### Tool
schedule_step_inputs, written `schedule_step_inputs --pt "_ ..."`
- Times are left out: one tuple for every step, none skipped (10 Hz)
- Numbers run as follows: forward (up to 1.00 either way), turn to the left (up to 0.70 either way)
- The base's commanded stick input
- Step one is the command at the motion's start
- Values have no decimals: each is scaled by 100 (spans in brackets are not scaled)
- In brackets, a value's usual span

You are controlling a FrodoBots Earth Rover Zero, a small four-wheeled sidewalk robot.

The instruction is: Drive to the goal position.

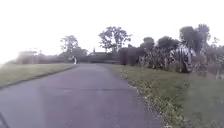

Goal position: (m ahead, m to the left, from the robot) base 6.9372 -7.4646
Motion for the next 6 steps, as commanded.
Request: schedule_step_inputs --pt "70 -14" --pt "70 -14" --pt "70 -14" --pt "70 -14" --pt "70 -14" --pt "70 0"
